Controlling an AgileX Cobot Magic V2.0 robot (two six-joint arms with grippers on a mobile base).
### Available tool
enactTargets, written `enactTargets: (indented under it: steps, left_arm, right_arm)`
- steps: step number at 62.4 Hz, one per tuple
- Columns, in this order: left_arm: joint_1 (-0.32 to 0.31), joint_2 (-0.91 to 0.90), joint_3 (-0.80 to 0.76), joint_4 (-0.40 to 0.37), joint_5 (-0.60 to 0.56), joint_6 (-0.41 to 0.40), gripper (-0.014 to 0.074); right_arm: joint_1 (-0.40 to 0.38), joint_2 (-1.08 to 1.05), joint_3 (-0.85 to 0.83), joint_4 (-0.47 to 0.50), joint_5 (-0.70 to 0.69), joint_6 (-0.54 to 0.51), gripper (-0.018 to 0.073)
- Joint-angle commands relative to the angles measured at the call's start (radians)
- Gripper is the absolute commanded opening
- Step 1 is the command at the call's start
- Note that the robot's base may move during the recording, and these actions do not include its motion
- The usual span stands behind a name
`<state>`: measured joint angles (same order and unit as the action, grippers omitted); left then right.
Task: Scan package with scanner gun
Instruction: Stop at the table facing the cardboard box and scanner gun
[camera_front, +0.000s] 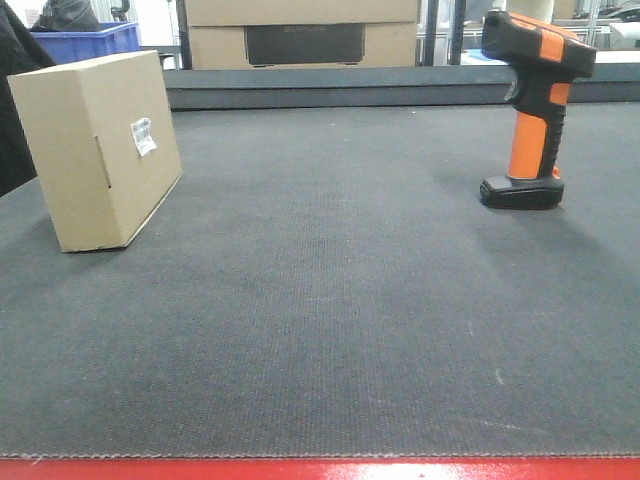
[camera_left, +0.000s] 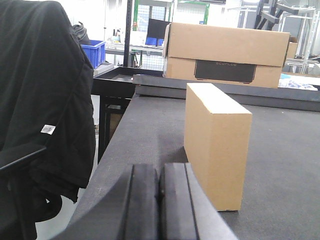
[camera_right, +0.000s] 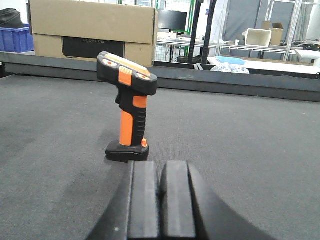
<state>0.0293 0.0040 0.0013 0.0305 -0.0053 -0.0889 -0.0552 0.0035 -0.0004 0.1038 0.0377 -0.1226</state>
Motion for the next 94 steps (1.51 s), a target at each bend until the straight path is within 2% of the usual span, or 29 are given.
enactTargets:
  steps: [1,19,25,33,43,51,61,72,78,84,94]
  left_arm:
    - [-0.005,-0.004,-0.001,0.004,-0.020,0.002,-0.0111]
    - [-0.005,-0.004,-0.001,0.004,-0.041,0.002,-0.0111]
    - [-0.005,-0.004,-0.043,0.004,0.066,0.002,-0.0111]
    - [-0.005,0.031,-0.192,0.010,0.242,0.007,-0.0111]
    - [-0.005,0.243,-0.426,0.020,0.404,0.050,-0.0111]
    - [-0.007,0.507,-0.629,0.018,0.521,0.066,-0.0111]
    - [-0.007,0.722,-0.787,0.016,0.539,0.066,-0.0111]
    - [-0.009,0.890,-0.893,0.009,0.549,0.066,-0.0111]
    - [-0.044,1.021,-0.992,0.009,0.606,0.066,-0.0111]
    - [-0.091,1.155,-1.128,0.009,0.682,0.049,-0.0111]
    - [-0.138,1.381,-1.367,0.012,0.774,-0.064,-0.0111]
  right_arm:
    - [-0.003,-0.004,0.000,-0.008,-0.017,-0.002,-0.0168]
    - [-0.003,-0.004,0.000,-0.008,-0.017,-0.002,-0.0168]
    - [-0.003,-0.004,0.000,-0.008,-0.017,-0.002,-0.0168]
    - [-0.003,-0.004,0.000,-0.008,-0.017,-0.002,-0.0168]
    - [-0.003,-0.004,0.000,-0.008,-0.017,-0.002,-0.0168]
    - [-0.003,-0.004,0.000,-0.008,-0.017,-0.002,-0.0168]
    - [-0.003,-0.004,0.000,-0.008,-0.017,-0.002,-0.0168]
    - [-0.003,-0.004,0.000,-0.008,-0.017,-0.002,-0.0168]
    - [-0.003,-0.004,0.000,-0.008,-0.017,-0.002,-0.0168]
    - [-0.003,-0.004,0.000,-0.008,-0.017,-0.002,-0.0168]
    - [-0.003,-0.004,0.000,-0.008,-0.017,-0.002,-0.0168]
